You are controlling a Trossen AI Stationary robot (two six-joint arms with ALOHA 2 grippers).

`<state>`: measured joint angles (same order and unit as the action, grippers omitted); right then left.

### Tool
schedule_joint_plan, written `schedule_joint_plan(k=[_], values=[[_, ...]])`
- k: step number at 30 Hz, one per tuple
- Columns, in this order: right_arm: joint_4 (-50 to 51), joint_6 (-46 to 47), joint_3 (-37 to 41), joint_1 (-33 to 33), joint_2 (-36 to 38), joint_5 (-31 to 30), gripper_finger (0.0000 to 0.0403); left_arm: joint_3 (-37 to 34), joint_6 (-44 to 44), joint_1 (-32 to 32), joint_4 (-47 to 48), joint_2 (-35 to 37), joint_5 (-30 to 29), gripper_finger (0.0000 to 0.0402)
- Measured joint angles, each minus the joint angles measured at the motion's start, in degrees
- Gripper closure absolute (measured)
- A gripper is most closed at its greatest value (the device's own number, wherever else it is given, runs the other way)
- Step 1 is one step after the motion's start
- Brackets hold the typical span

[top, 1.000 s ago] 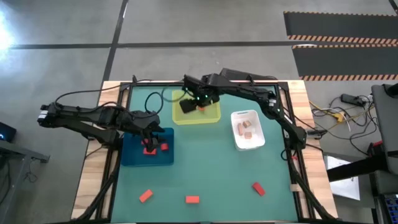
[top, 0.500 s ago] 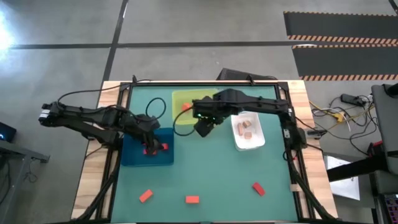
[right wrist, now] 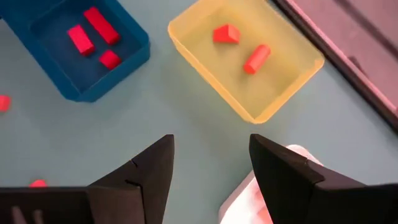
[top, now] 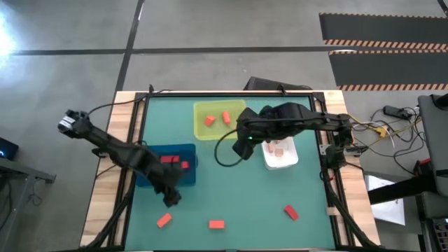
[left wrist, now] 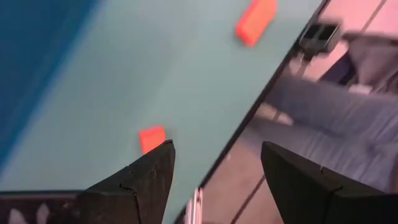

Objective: Sort & place blocks by color
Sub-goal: Put the orange block into the yellow bin

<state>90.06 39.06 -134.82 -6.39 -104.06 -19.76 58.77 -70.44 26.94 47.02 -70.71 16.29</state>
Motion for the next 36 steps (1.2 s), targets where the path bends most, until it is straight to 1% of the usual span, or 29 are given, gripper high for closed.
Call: schedule_joint_plan(k=[2,6,11,16,20,27,36], values=[[0.0,-0.79,0.0,-0.89,0.49,-1.27,0.0202,0.89,-1.53,2.91,0.08,-2.52,1.28,0.0178],[-0.01,-2.23,0.01,-2.28,0.58,-1.49,0.0202,2.14,-2.81,8.13,0.09,-7.4,1.62,0.0178],[-0.02,-2.72,0.04,-3.9,0.47,-1.43,0.0202,2.32,-2.84,12.27,0.0,-13.14,1.67,0.0178],[-0.02,-3.06,0.04,-5.27,0.45,-1.37,0.0202,2.18,-2.46,13.73,-0.01,-18.75,1.04,0.0178],[-0.02,-3.09,0.04,-6.17,0.45,-1.34,0.0202,2.16,-1.22,15.52,-0.02,-22.08,-2.68,0.0178],[-0.04,-3.09,0.04,-6.89,0.45,-1.32,0.0202,2.05,-2.05,18.67,-0.01,-26.36,-6.31,0.0178],[-0.04,-2.99,0.04,-6.89,0.45,-1.32,0.0202,1.99,-2.71,19.69,-0.08,-30.42,-6.56,0.0178]])
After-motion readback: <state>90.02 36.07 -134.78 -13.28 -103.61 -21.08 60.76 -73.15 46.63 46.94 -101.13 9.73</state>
